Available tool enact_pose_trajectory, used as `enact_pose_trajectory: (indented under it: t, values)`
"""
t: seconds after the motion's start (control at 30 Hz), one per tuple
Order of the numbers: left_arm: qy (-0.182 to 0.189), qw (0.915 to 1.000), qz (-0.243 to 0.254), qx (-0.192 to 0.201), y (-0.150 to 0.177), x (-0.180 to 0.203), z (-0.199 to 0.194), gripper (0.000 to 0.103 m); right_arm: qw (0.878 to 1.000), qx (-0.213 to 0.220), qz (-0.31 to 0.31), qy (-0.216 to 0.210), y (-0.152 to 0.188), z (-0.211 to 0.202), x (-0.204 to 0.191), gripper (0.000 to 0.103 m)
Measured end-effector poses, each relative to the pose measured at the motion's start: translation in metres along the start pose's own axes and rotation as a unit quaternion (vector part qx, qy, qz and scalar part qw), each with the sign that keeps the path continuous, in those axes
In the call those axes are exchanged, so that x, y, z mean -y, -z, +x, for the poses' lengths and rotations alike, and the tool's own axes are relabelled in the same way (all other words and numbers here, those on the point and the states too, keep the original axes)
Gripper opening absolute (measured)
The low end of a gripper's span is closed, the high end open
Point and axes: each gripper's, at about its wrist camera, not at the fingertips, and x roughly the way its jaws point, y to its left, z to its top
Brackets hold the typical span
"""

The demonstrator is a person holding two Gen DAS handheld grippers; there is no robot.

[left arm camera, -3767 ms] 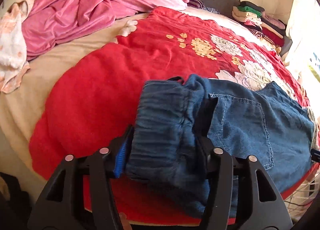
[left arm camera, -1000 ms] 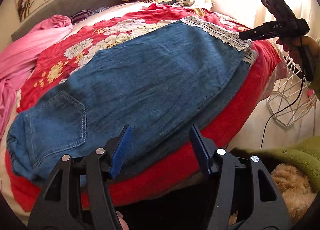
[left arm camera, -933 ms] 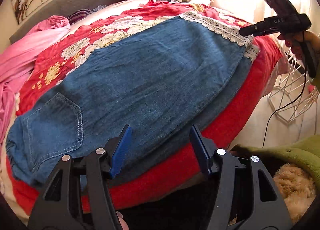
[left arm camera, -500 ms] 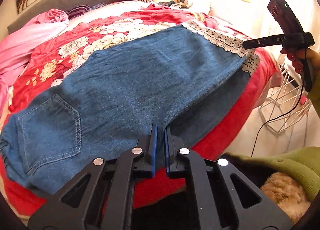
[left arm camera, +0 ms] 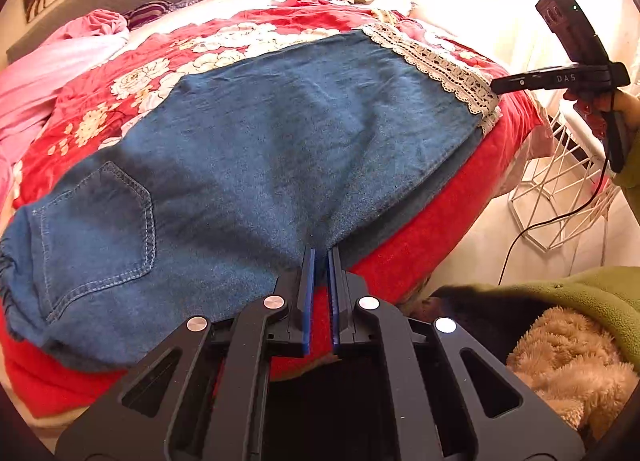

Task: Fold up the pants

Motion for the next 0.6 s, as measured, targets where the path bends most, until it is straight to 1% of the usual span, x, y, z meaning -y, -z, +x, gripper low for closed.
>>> enact_pose_trajectory:
  t: [0.07, 0.17, 0.2, 0.23, 0.3, 0.37, 0.43, 0.47, 0.5, 0.53, 0.6]
  values:
    - [-0.001, 1.0000, -0.005, -0.005, 0.001, -0.001, 0.002, 0.001, 1.000, -0.002, 0.008, -0.008, 0.002, 0.003, 0.003, 0.007]
    - [-0.001, 1.0000, -0.003, 0.005, 0.000, 0.001, -0.003, 0.002, 0.999, 0.019, 0.009, -0.036, 0.000, -0.004, -0.002, 0.008]
    - [0.001, 1.0000, -0.005, 0.005, 0.000, 0.000, -0.002, 0.002, 0.999, 0.021, 0.005, -0.035, -0.002, -0.005, -0.004, 0.008]
    - [0.002, 1.0000, -0.008, 0.004, -0.001, -0.001, -0.001, 0.002, 0.999, 0.016, 0.002, -0.033, -0.003, -0.003, -0.005, 0.011]
    - [0.004, 0.9999, -0.014, -0.004, 0.000, -0.003, 0.005, 0.002, 0.999, 0.003, 0.005, -0.035, -0.002, 0.004, -0.003, 0.011]
    - [0.008, 0.9996, -0.025, -0.008, 0.001, -0.005, 0.010, 0.002, 1.000, -0.006, 0.009, -0.025, 0.000, 0.011, -0.001, 0.012]
    - [0.009, 0.9995, -0.029, -0.010, 0.001, -0.006, 0.014, 0.002, 0.999, -0.006, 0.016, -0.027, 0.002, 0.014, 0.002, 0.012]
    - [0.009, 0.9994, -0.030, -0.010, 0.001, -0.006, 0.015, 0.002, 0.999, -0.004, 0.018, -0.030, 0.002, 0.015, 0.003, 0.012]
    - [0.010, 0.9994, -0.031, -0.009, 0.002, -0.006, 0.015, 0.002, 0.999, -0.003, 0.016, -0.034, 0.002, 0.014, 0.003, 0.009]
    - [0.014, 0.9993, -0.033, -0.007, 0.002, -0.007, 0.013, 0.002, 0.999, 0.000, 0.010, -0.036, 0.001, 0.013, 0.002, 0.003]
    - [0.025, 0.9988, -0.041, 0.000, 0.002, -0.009, 0.007, 0.001, 0.999, 0.008, -0.003, -0.036, 0.000, 0.004, -0.003, 0.003]
